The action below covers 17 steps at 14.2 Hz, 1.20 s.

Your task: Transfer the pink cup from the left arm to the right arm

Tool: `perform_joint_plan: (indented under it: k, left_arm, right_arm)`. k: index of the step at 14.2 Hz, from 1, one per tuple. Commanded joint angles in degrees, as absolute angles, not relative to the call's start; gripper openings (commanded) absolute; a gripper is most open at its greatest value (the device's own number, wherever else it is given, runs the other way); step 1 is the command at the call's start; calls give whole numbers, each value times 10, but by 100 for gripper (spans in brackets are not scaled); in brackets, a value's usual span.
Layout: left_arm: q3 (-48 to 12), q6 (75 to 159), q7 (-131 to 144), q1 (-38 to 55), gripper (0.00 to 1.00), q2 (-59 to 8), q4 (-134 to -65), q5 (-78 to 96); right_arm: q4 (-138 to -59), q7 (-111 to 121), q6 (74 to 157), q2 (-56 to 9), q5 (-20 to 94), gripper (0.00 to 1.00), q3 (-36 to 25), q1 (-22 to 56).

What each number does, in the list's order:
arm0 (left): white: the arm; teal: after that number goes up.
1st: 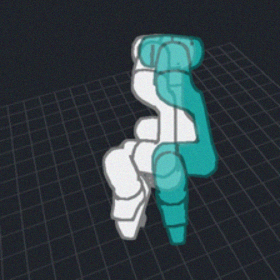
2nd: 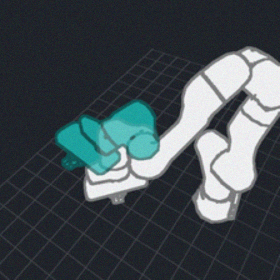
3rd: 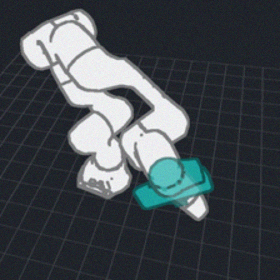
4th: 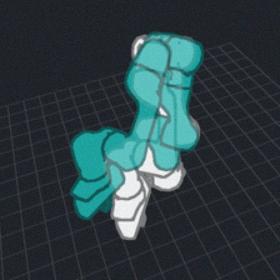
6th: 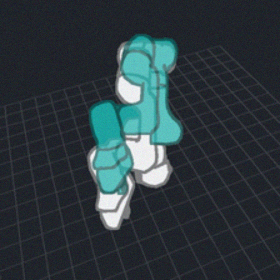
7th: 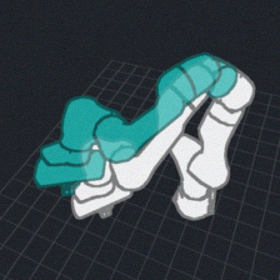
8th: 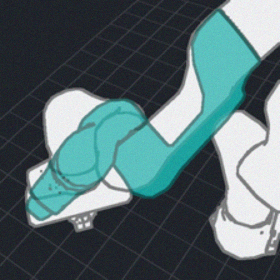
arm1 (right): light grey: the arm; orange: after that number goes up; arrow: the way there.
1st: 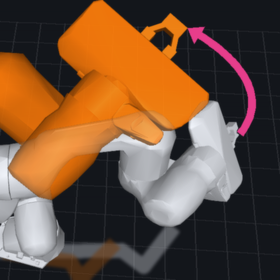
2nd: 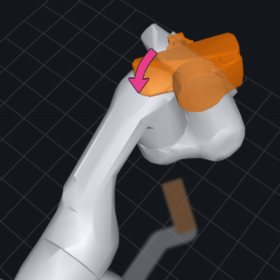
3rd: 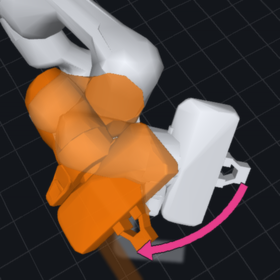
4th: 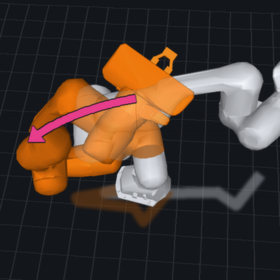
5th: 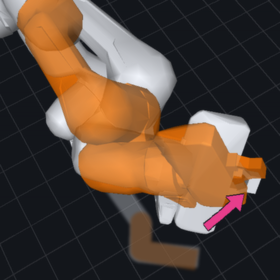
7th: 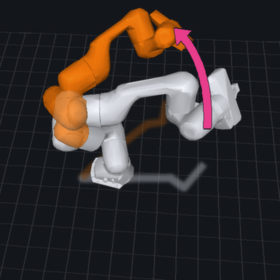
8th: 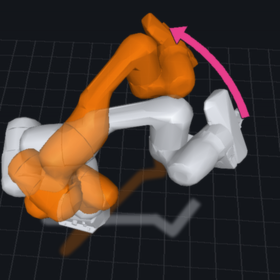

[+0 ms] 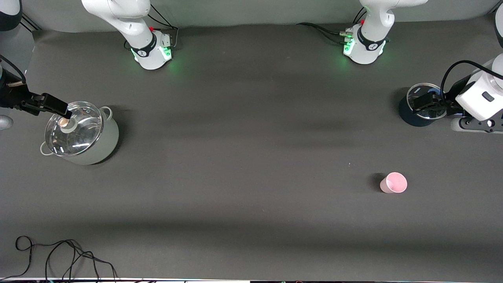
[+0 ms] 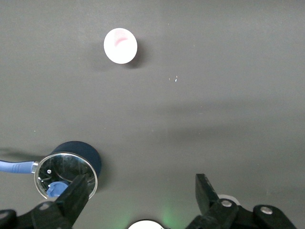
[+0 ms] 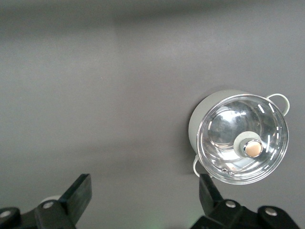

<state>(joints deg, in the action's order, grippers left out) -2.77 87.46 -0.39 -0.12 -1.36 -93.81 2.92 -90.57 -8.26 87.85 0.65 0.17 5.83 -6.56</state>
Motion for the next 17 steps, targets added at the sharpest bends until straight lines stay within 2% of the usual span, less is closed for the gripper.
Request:
perform_joint_plan:
  k: [1, 17]
  left_arm:
    - [-24, 867, 3, 4, 100, -11, -929, 33]
    - [-21, 874, -5, 0, 100, -13, -925, 33]
  right_arm:
    - [-895, -80, 875, 1, 2, 100, 58, -63]
    - [-896, -81, 868, 1, 2, 100, 58, -63]
